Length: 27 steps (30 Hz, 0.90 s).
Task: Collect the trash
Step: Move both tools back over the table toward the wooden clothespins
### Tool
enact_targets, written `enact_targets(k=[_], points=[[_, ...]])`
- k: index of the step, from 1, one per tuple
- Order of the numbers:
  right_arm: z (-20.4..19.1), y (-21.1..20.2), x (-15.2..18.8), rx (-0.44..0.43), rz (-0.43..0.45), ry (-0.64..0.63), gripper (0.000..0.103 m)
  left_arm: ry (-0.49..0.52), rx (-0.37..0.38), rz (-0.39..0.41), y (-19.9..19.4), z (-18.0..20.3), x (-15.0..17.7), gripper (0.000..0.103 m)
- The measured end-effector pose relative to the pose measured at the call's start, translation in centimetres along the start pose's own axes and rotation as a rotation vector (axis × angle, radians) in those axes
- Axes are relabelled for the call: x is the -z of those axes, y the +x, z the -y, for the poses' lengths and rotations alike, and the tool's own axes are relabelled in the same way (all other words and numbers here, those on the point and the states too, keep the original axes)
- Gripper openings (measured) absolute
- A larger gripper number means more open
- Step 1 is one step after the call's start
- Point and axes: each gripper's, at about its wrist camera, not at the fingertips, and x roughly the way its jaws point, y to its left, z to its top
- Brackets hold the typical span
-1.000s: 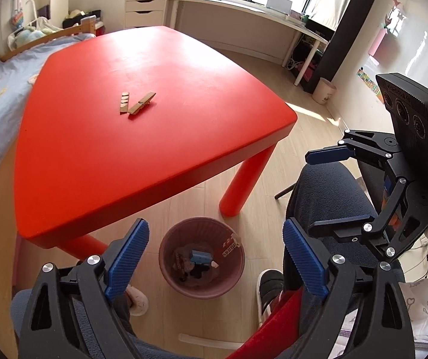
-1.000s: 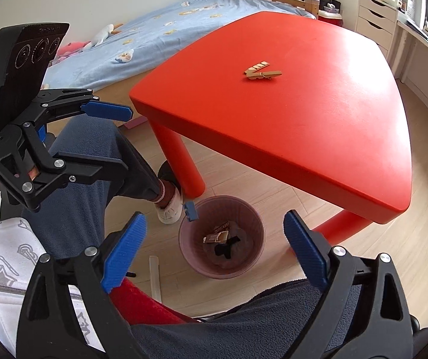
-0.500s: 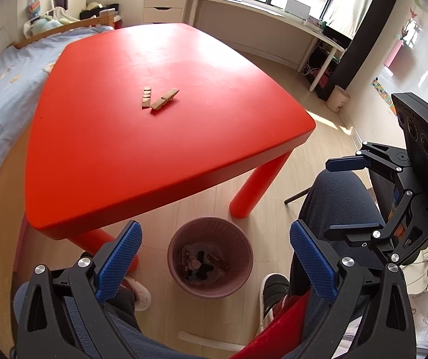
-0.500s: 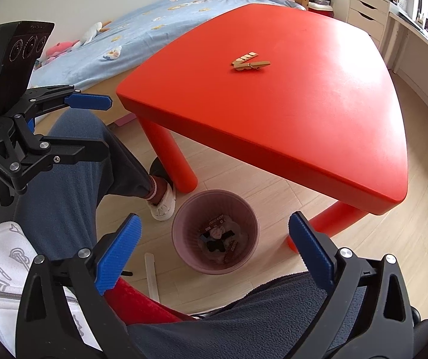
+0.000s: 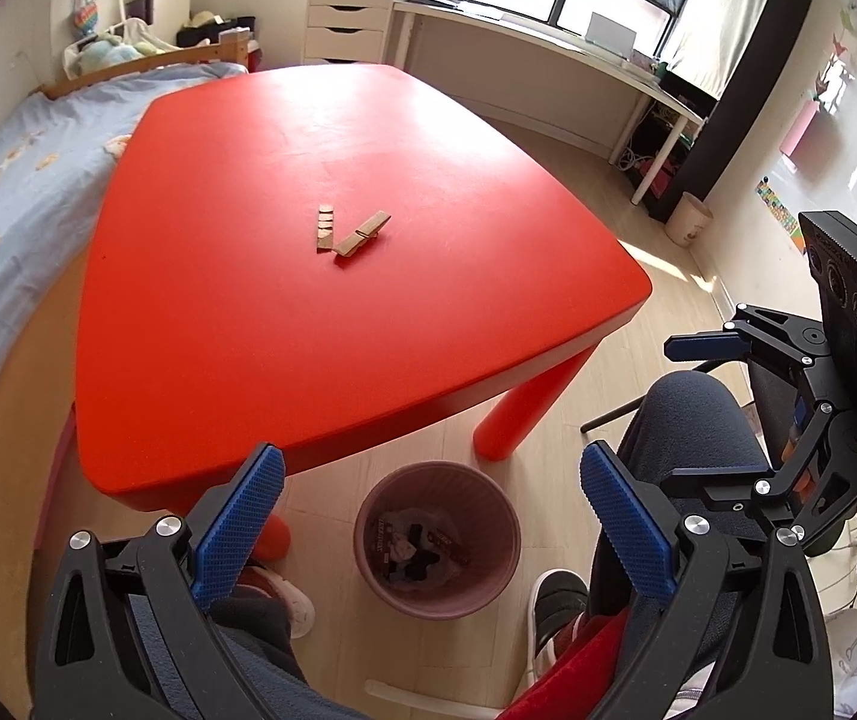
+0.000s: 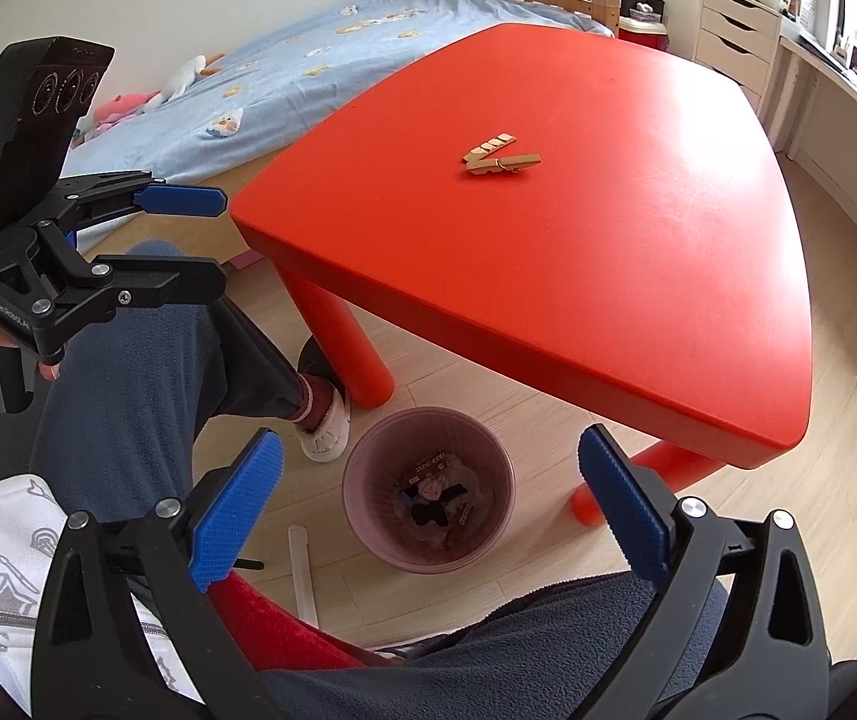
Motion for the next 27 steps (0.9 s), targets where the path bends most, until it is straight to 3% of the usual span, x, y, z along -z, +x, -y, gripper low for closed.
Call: enact_targets(k=[14, 27], points=[[2.3, 2.8, -6.9, 0.026, 0.039, 0.0, 0.098, -0.021, -0.054, 0.028, 1.1, -3.6, -5.4, 0.095], [4.2, 8.1, -13.7, 0.057, 0.023, -0.03, 0.098, -0.059, -0.1, -0.01, 4.5, -7.0, -9.7, 0.095]])
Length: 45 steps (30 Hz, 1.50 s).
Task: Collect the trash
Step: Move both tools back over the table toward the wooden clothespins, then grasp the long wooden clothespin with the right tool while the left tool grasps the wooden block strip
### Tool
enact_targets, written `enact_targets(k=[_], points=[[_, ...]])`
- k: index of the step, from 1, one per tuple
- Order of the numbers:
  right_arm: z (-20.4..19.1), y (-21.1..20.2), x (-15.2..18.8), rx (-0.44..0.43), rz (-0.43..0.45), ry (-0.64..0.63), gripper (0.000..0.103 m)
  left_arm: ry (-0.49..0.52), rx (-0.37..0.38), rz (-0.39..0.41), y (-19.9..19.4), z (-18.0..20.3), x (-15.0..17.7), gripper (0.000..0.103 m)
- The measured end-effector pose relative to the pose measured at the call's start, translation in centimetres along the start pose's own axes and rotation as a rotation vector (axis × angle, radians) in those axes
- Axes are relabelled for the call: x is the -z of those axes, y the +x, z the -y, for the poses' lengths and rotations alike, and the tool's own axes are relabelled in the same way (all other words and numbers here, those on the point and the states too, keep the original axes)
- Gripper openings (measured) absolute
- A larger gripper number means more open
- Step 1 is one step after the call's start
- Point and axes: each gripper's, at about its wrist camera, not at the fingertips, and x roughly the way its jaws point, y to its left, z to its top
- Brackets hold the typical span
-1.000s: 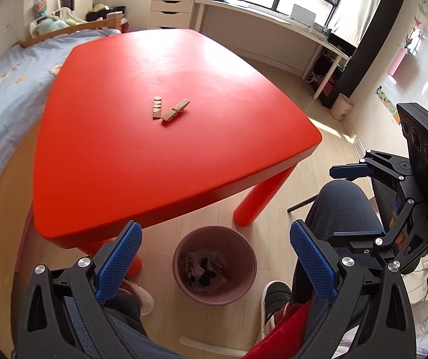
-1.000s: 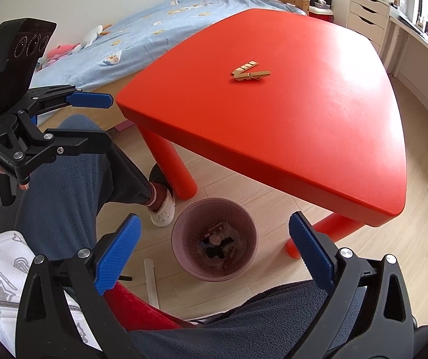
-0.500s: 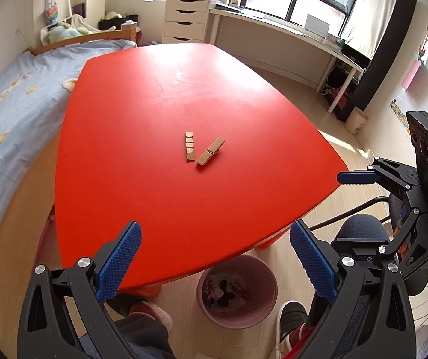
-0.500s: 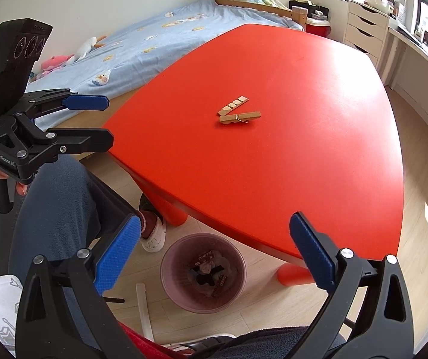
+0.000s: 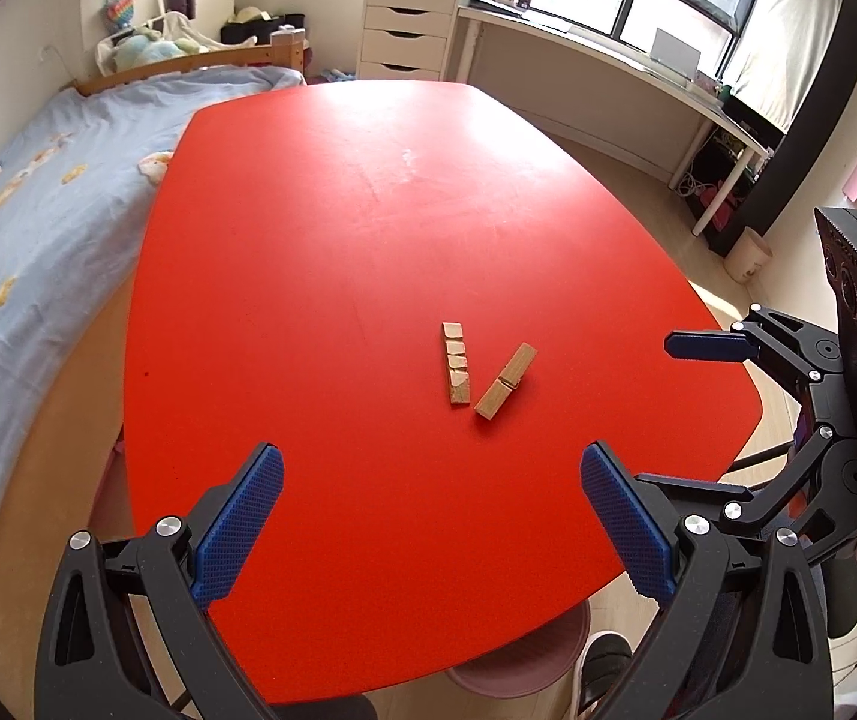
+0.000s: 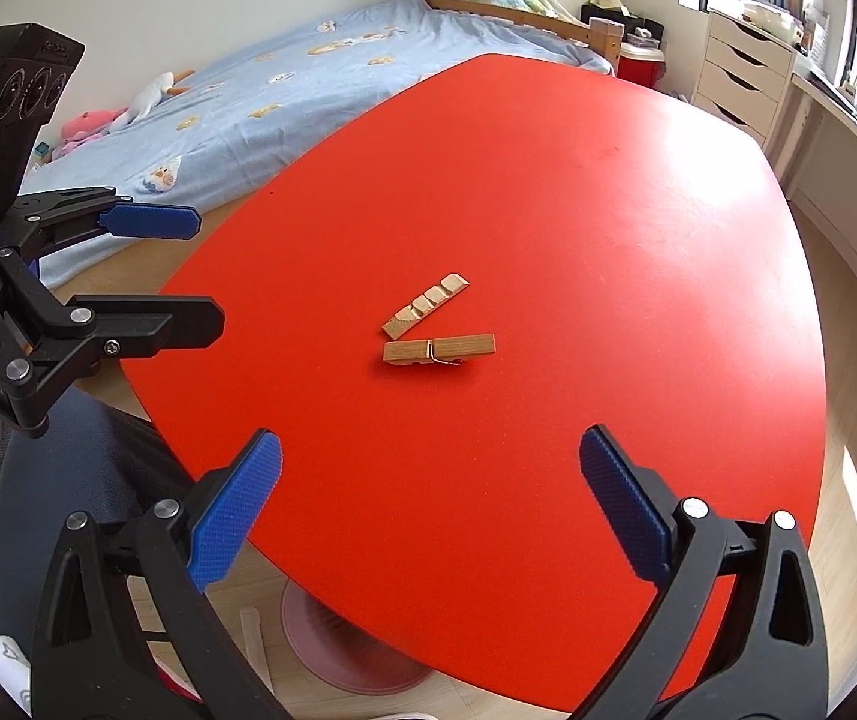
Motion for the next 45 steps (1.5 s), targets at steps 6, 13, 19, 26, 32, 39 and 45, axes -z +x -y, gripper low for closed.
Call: enact_targets(k=[6, 13, 19, 26, 32, 39, 45], points=[[0.2, 2.7, -1.5, -0.002, -0.02, -0.012, 0.098, -0.012, -0.027, -0.04, 2.4, -1.2, -2.0, 0.095], [0.5, 4.6, -2.4, -0.01, -0.018, -0.013, 0.098, -0.035, -0.04, -0.085, 4.9, -2.0, -3.8, 0.095], [0.4, 5.9, -2.8, -0.015, -0.014, -0.022, 0.098, -0.068, -0.034, -0.124, 6.6, -2.5, -4.6, 0.095], [0.4, 6.8, -2.7, -0.018, -0.013, -0.026, 0.095, -0.09, -0.035, -0.149, 7.6, -2.7, -4.7, 0.095], [0.4, 7.4, -2.6, -0.017, -0.026, -0.031, 0.082, -0.09, -0.037, -0.157, 8.0, -2.6, -4.8, 0.095], [0.6, 7.4, -2.7, -0.007, -0.015, -0.041, 0.063, -0.091, -0.042, -0.163, 8.3, -2.2, -5.1, 0.095], [0.8, 7.3, -2.7, -0.011, -0.016, -0.038, 0.06, -0.081, -0.04, -0.165, 8.6, -1.5, -5.2, 0.095]])
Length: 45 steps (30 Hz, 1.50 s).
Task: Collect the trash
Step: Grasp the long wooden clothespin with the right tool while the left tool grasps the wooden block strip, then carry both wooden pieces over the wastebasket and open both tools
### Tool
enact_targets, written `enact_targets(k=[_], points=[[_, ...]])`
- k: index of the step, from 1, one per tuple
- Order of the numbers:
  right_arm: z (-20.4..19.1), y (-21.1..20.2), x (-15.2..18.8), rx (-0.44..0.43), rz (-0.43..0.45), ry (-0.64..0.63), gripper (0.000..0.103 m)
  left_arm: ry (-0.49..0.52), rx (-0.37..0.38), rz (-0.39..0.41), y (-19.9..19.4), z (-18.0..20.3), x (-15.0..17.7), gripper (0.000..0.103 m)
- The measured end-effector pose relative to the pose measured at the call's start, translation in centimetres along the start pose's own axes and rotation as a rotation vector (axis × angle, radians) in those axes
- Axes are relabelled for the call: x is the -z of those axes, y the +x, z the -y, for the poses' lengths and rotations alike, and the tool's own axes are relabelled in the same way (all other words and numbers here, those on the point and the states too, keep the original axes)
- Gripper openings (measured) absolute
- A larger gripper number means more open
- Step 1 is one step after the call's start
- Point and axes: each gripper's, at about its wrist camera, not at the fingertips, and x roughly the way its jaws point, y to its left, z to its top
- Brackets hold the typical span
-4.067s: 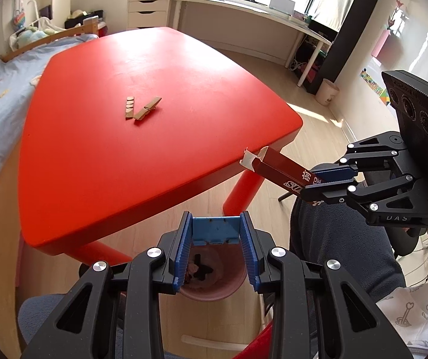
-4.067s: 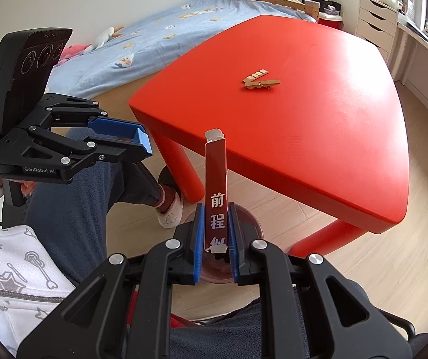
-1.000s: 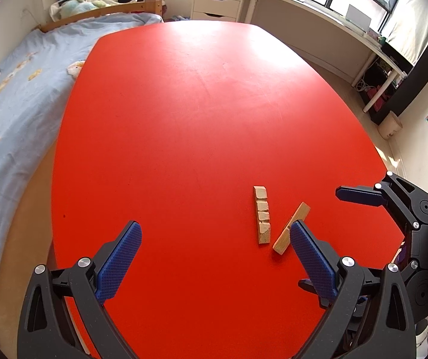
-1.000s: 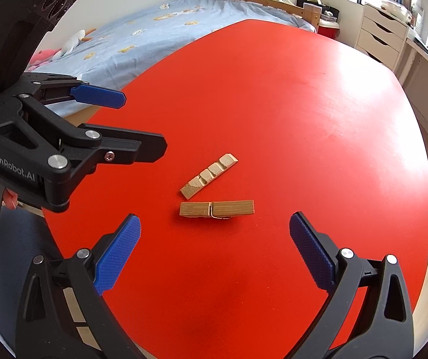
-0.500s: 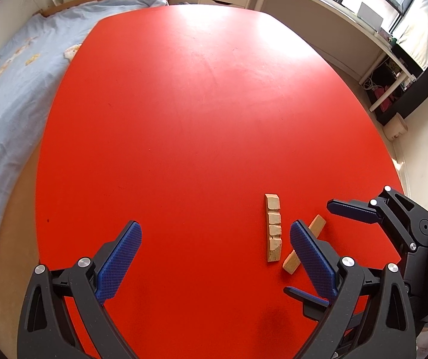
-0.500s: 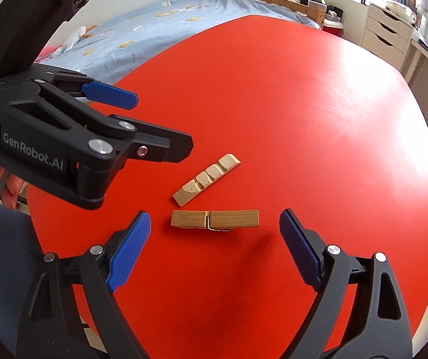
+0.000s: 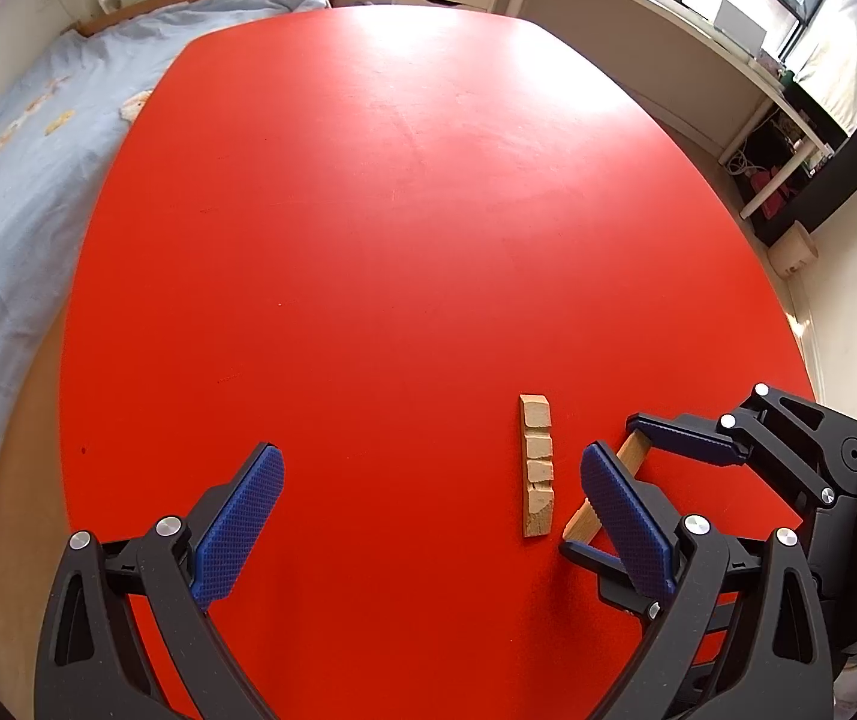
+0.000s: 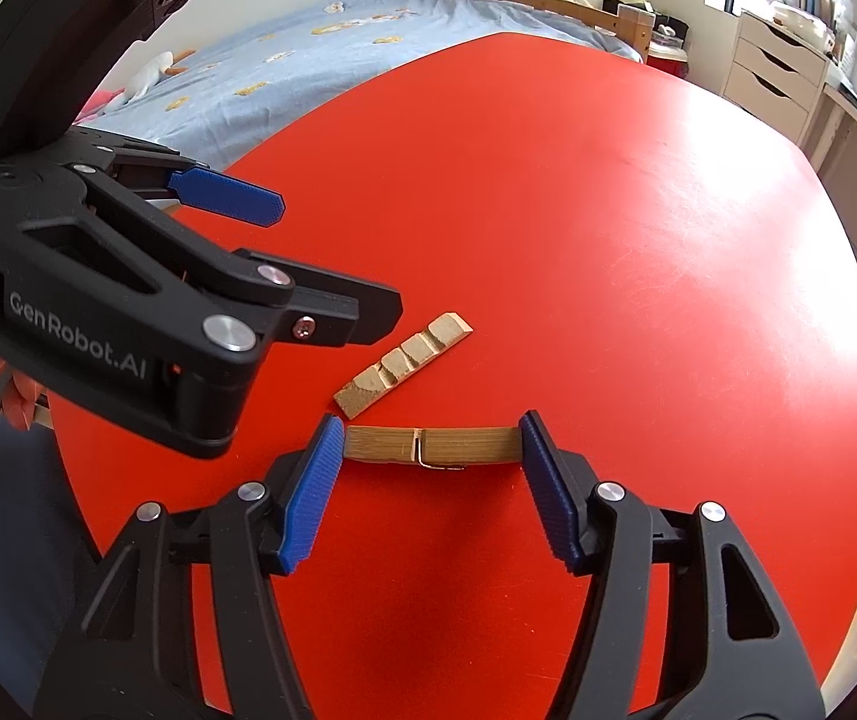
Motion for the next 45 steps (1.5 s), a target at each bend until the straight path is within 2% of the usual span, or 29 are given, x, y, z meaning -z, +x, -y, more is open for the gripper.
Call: enact_targets(k=[10, 17, 18, 19, 24, 26, 28, 31, 32, 34, 45], points=[[0.7, -0.9, 0.3, 0.01, 0.004, 0.017, 0.06, 0.022, -0.021, -0.011, 1.2, 1.5, -0.4, 0.095], [0.9, -1.0, 0.6, 0.014, -0.003, 0.015, 0.06, 0.042, -0.061, -0.011, 1.9, 2.4, -0.3, 0.095], [1.0, -1.0, 0.6, 0.014, -0.003, 0.016, 0.06, 0.043, -0.064, -0.013, 2.0, 2.5, -0.3, 0.092], [1.0, -1.0, 0.6, 0.013, -0.005, 0.018, 0.06, 0.046, -0.065, -0.018, 2.2, 2.6, -0.3, 0.083], [1.2, -1.0, 0.8, 0.015, -0.007, 0.019, 0.06, 0.053, -0.098, -0.014, 2.4, 3.0, -0.3, 0.073], [1.2, -0.9, 0.7, 0.015, -0.009, 0.019, 0.06, 0.063, -0.111, -0.008, 2.3, 3.2, -0.3, 0.063], [1.2, -0.9, 0.7, 0.015, -0.009, 0.021, 0.06, 0.069, -0.117, -0.003, 2.1, 3.2, -0.3, 0.044], [1.2, -1.0, 0.7, 0.014, -0.008, 0.022, 0.06, 0.087, -0.109, -0.006, 2.0, 3.3, -0.3, 0.028], [1.2, -0.9, 0.7, 0.014, -0.008, 0.022, 0.06, 0.088, -0.103, -0.006, 1.9, 3.2, -0.4, 0.025], [1.2, -0.9, 0.7, 0.014, -0.008, 0.021, 0.06, 0.083, -0.093, -0.006, 1.9, 3.0, -0.4, 0.013], [1.5, -1.9, 0.5, 0.022, 0.002, 0.027, 0.06, 0.105, -0.061, 0.018, 0.4, 2.8, 0.4, 0.012]])
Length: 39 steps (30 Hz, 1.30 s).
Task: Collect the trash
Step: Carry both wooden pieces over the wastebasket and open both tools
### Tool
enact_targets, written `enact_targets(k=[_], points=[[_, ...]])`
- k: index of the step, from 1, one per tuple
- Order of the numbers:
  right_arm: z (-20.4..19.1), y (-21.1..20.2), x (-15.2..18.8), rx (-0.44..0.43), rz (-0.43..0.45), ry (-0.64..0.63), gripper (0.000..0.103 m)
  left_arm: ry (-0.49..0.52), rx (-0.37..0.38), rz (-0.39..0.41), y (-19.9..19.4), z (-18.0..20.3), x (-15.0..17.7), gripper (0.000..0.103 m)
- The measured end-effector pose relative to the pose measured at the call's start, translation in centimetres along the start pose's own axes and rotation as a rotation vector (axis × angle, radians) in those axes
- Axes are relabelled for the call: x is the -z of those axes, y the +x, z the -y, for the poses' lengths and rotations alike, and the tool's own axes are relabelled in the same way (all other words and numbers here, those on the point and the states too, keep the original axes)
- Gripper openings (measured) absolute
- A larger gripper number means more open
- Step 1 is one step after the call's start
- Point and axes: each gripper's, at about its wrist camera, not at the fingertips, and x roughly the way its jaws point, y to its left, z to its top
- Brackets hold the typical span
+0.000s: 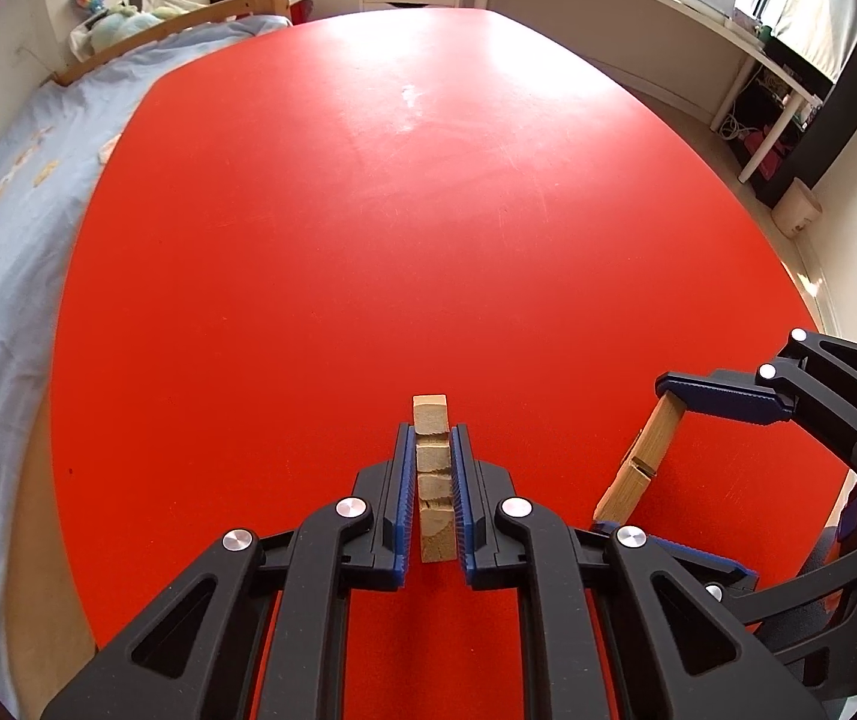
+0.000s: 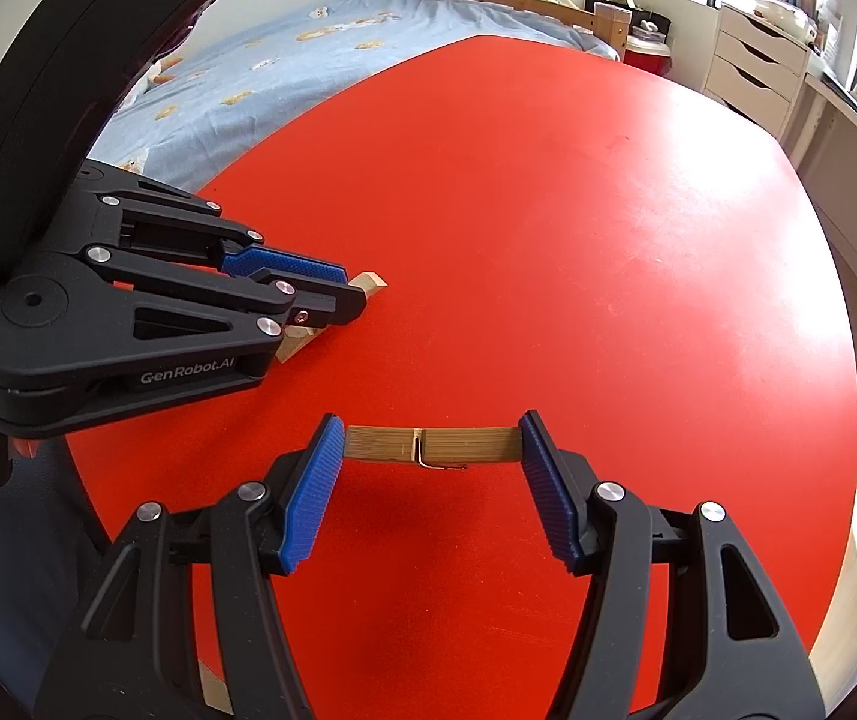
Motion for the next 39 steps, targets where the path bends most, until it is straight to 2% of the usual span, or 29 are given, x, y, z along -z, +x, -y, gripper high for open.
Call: enact_targets(k=[15, 26, 39], points=[[-0.9, -6.2, 1.4, 0.031, 0.071, 0.007, 0.06, 0.077, 0.032, 0.115, -6.8, 1.8, 3.1, 0.012], [-2.4, -11.8, 5.0, 0.025, 0.13, 0.005, 0.06, 0.122, 0.065, 0.181, -11.3, 3.6, 7.3, 0.012], [-4.8, -15.7, 9.4, 0.008, 0.155, 0.004, 0.06, 0.13, 0.113, 0.219, -14.0, 4.8, 11.3, 0.012]])
